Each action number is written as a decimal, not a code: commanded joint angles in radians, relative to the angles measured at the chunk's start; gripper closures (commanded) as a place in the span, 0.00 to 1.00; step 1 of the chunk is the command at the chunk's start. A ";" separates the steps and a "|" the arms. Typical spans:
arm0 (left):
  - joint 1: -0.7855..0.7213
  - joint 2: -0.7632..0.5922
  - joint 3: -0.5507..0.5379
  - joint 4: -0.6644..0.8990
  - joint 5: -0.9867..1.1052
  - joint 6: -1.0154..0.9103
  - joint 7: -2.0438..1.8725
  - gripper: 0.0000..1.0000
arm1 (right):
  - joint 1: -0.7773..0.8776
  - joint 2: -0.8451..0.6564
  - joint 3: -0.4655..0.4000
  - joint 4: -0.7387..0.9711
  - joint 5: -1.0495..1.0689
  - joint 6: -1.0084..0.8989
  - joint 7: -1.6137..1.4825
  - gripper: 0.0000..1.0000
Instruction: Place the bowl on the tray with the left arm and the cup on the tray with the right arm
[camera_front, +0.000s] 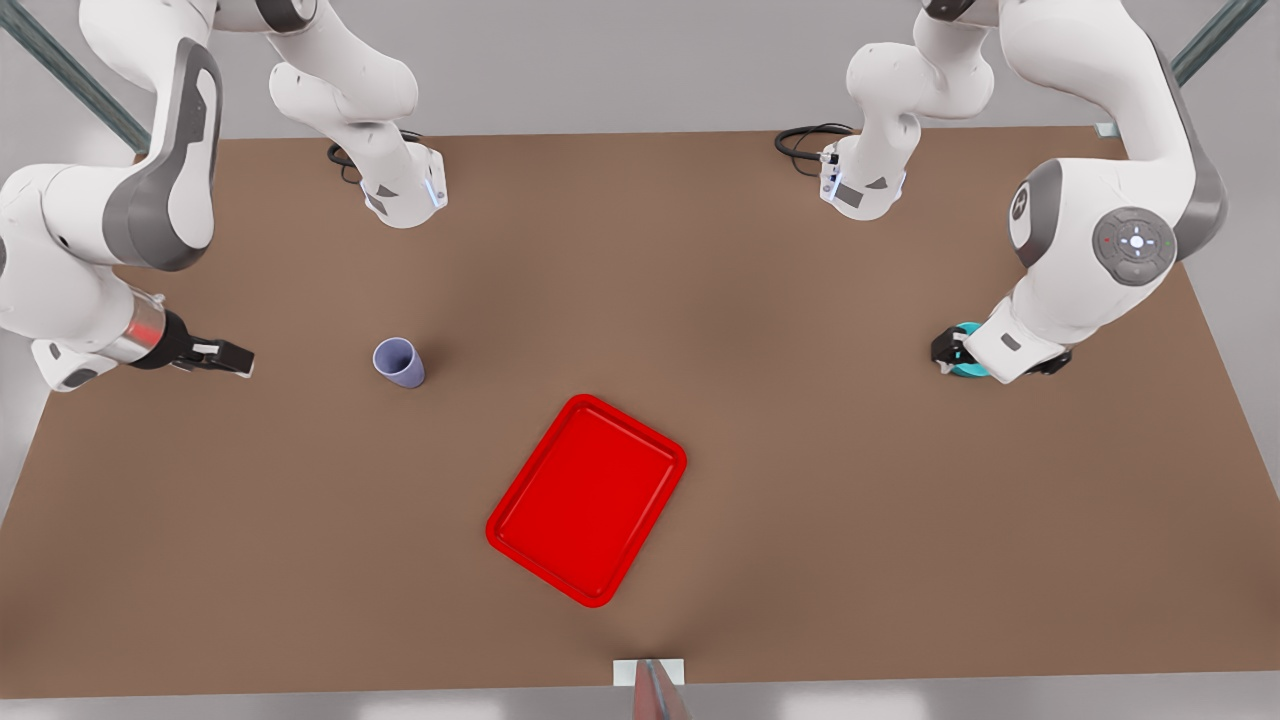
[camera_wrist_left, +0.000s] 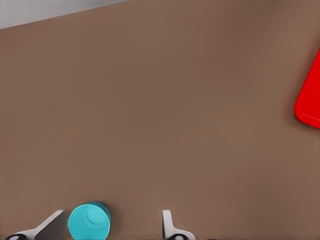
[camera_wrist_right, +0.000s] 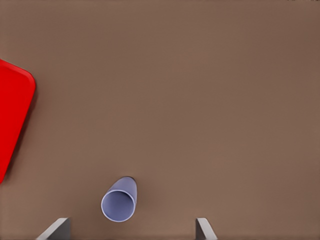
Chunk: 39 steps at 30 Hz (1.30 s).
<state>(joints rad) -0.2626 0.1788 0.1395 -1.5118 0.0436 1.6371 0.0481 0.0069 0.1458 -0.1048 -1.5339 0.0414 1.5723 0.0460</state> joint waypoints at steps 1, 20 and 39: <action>0.000 -0.001 0.000 -0.008 0.002 0.000 -0.002 0.00 | -0.001 0.000 -0.001 0.000 0.000 0.000 0.000 0.00; 0.523 0.208 0.028 -0.608 -0.292 0.494 0.886 0.00 | -0.001 0.006 -0.001 0.003 0.034 0.003 -0.008 0.00; 0.556 0.266 0.023 -0.623 -0.206 0.515 0.944 0.49 | -0.008 0.006 -0.001 0.003 0.035 0.002 -0.009 0.00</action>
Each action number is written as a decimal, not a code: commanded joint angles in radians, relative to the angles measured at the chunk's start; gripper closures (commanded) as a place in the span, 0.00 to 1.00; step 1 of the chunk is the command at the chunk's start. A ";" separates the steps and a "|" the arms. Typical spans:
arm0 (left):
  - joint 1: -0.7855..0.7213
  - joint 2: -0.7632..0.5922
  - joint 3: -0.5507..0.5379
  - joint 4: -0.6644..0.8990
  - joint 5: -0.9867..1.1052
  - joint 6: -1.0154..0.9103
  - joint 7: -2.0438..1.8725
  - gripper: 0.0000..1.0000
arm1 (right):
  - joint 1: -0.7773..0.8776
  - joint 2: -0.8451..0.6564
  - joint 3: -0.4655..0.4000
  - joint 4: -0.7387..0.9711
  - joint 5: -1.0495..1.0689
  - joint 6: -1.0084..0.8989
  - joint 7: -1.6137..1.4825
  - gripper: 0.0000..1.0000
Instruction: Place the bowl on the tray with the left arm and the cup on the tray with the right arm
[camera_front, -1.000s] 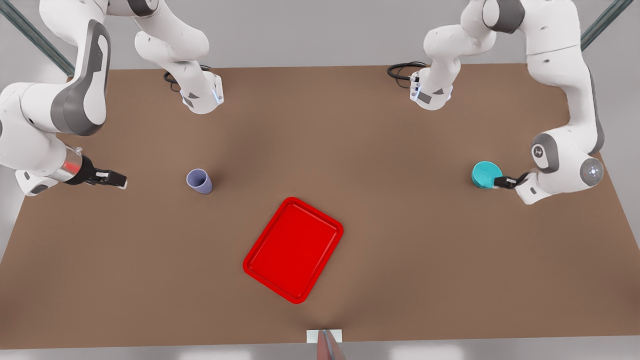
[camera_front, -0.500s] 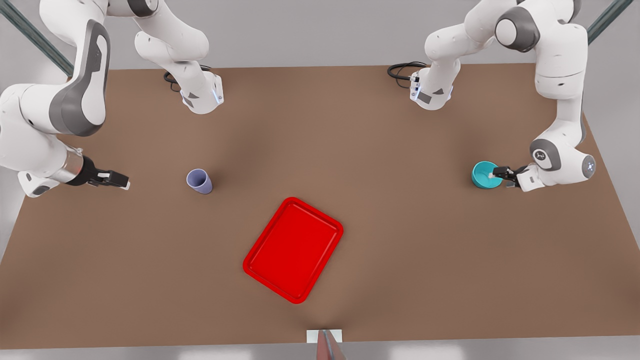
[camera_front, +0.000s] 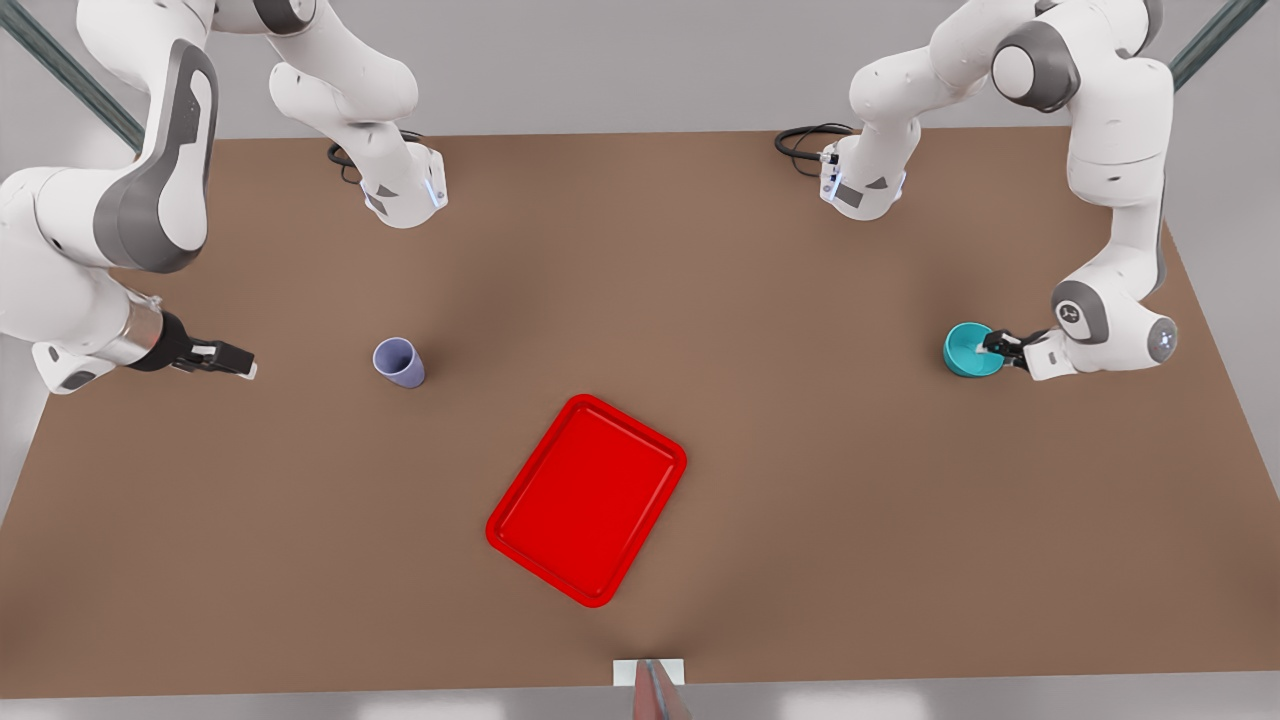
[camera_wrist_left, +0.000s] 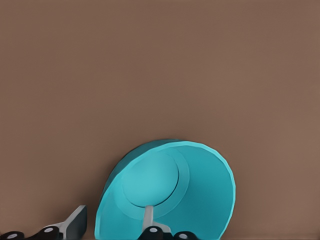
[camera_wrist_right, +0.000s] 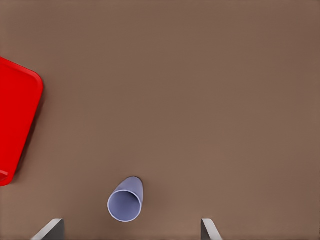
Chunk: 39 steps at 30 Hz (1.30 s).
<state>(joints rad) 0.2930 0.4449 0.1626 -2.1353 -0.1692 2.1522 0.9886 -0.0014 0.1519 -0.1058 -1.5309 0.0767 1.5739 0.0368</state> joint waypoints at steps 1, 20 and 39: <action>0.000 0.000 0.000 0.000 0.005 0.000 -0.002 0.57 | 0.000 0.000 0.000 0.000 0.000 0.000 0.000 0.00; -0.301 -0.054 -0.083 0.156 -0.121 -0.173 -0.698 0.79 | 0.000 0.000 0.000 0.000 0.000 0.000 0.000 0.00; -0.811 0.476 -0.291 0.965 -0.266 -0.020 -2.075 0.79 | 0.000 0.000 0.000 -0.002 0.000 0.000 0.000 0.00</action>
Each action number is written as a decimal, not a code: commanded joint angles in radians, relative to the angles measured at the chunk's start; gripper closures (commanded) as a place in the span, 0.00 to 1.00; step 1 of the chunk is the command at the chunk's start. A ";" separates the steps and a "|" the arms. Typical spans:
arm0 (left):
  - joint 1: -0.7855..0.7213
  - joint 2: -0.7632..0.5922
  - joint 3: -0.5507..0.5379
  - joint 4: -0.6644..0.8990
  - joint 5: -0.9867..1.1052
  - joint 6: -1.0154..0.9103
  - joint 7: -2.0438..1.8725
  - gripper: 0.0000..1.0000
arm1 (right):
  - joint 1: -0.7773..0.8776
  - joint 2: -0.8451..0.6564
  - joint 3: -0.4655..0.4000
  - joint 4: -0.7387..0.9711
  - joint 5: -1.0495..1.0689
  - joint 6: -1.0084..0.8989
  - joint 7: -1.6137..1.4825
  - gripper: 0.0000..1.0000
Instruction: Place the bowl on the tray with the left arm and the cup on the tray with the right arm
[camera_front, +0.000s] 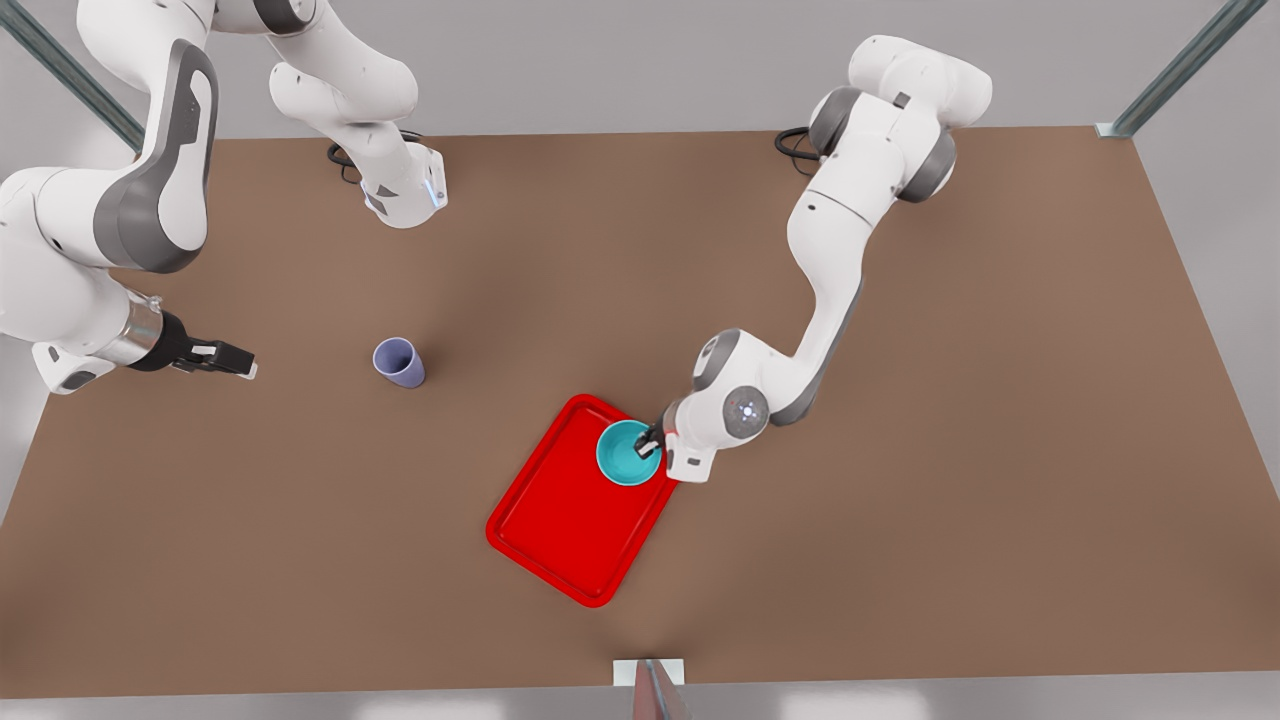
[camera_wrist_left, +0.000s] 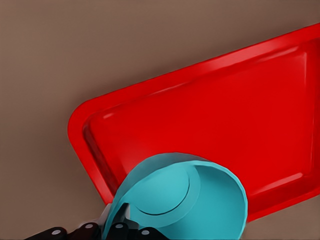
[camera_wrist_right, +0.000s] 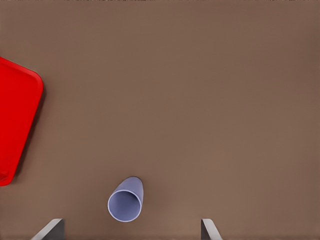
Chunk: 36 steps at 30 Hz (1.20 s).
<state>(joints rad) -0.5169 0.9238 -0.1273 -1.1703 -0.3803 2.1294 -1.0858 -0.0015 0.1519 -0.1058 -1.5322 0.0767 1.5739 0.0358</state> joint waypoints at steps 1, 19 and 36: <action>0.000 0.001 0.000 0.000 -0.051 0.003 0.004 0.79 | 0.000 0.000 0.000 0.000 0.000 0.000 -0.001 0.00; 0.055 -0.396 0.090 -0.175 0.376 -0.420 0.523 0.01 | 0.006 0.037 0.006 0.003 -0.009 0.011 -0.001 0.00; 0.402 -0.962 -0.014 -0.529 0.409 -0.688 0.955 0.00 | 0.084 -0.112 0.084 -0.559 -0.002 0.328 0.052 0.00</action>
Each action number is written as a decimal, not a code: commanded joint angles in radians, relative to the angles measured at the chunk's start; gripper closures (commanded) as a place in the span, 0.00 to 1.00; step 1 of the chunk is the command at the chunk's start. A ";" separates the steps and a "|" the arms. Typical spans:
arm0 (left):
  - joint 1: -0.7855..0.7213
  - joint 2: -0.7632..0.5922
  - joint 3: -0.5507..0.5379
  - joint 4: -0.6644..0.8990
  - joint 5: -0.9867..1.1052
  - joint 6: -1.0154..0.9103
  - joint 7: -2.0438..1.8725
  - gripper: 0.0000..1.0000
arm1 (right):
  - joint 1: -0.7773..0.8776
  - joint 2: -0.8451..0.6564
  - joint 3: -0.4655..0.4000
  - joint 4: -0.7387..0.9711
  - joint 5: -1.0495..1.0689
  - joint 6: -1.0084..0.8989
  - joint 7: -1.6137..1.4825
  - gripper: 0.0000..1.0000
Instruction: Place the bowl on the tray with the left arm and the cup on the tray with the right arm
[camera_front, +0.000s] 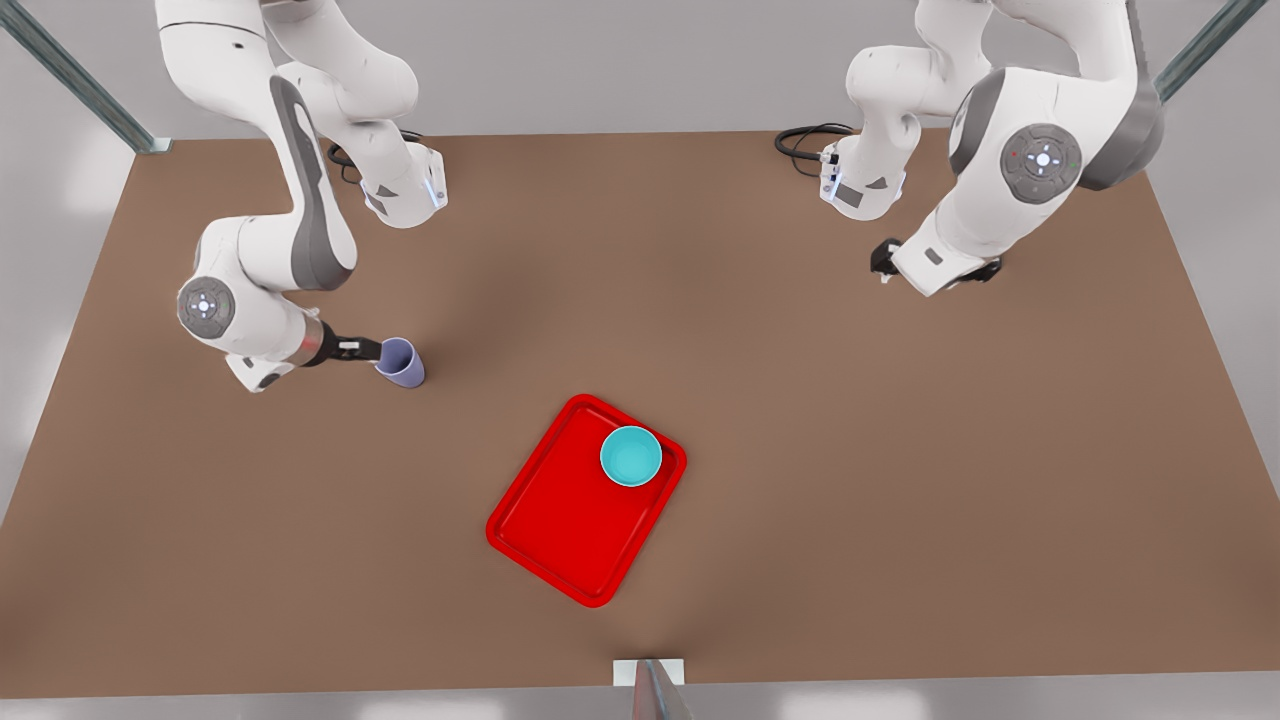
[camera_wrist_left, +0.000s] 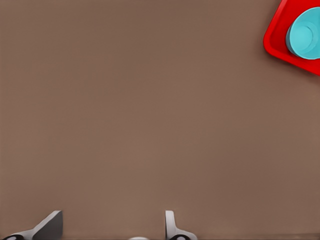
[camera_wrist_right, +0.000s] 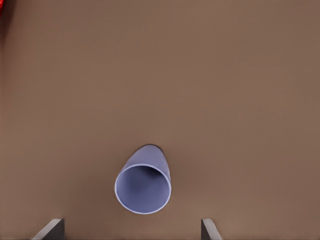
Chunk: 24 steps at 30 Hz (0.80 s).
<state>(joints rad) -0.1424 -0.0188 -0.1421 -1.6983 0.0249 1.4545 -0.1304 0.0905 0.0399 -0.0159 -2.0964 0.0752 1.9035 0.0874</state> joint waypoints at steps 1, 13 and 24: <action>0.027 0.014 0.001 0.006 0.007 0.003 0.000 0.00 | -0.009 0.000 0.002 -0.007 0.000 0.003 0.000 0.00; 0.027 0.175 0.002 0.156 0.017 0.026 0.000 0.00 | -0.009 0.028 0.022 -0.114 0.008 0.097 0.005 0.00; 0.027 0.217 0.002 0.215 0.015 0.017 -0.009 0.00 | -0.014 0.075 0.027 -0.165 0.009 0.137 0.020 0.00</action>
<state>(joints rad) -0.1151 0.1979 -0.1396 -1.4843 0.0398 1.4711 -0.1397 0.0776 0.1241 0.0107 -2.2610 0.0844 2.0402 0.1079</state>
